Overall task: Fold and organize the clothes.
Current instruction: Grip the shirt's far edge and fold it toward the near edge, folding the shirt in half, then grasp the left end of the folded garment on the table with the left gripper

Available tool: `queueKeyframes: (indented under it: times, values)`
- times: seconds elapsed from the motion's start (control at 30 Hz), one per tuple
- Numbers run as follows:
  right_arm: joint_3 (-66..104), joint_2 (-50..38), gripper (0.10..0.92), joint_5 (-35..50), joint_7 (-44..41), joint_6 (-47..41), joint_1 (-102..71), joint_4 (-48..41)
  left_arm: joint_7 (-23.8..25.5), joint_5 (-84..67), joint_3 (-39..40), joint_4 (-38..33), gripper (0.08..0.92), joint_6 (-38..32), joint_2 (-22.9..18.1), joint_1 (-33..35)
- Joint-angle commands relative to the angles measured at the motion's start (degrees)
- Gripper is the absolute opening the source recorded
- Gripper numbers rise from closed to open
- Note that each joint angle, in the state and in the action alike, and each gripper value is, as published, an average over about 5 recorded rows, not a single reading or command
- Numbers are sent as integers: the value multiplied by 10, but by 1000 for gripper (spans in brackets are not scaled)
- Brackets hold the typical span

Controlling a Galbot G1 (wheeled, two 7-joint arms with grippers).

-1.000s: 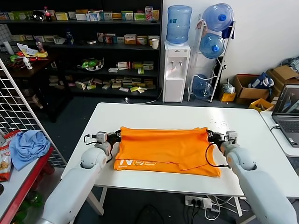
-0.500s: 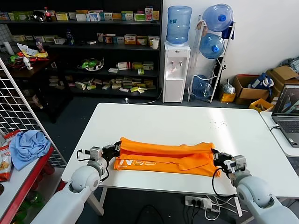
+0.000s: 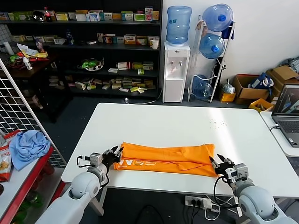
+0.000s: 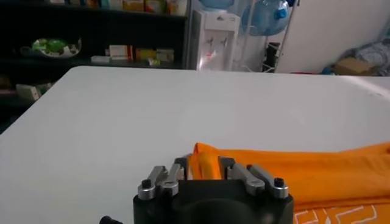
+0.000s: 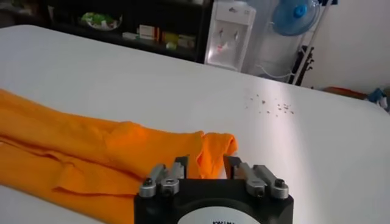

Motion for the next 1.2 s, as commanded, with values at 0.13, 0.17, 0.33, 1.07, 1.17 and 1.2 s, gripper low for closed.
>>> queueKeyframes:
  times: [0.13,0.17,0.33,1.07,1.17,1.2]
  values:
    - [1,-2,700,8,11,-3,-9,18,-8,-34,-3,23,605,22,-8,0]
    - [0,-2,726,8,11,-3,-9,19,-8,-38,-4,24,631,26,-9,-1]
    - [2,-1,816,11,12,-5,-13,27,-8,-55,-3,19,709,42,-8,-3]
    - [6,2,823,14,17,-6,-22,42,4,-68,-23,5,133,47,0,6]
    - [6,3,823,12,20,-2,-21,40,-1,-71,-39,1,125,46,19,6]
    - [6,4,823,11,21,0,-21,40,-4,-73,-45,0,125,46,29,6]
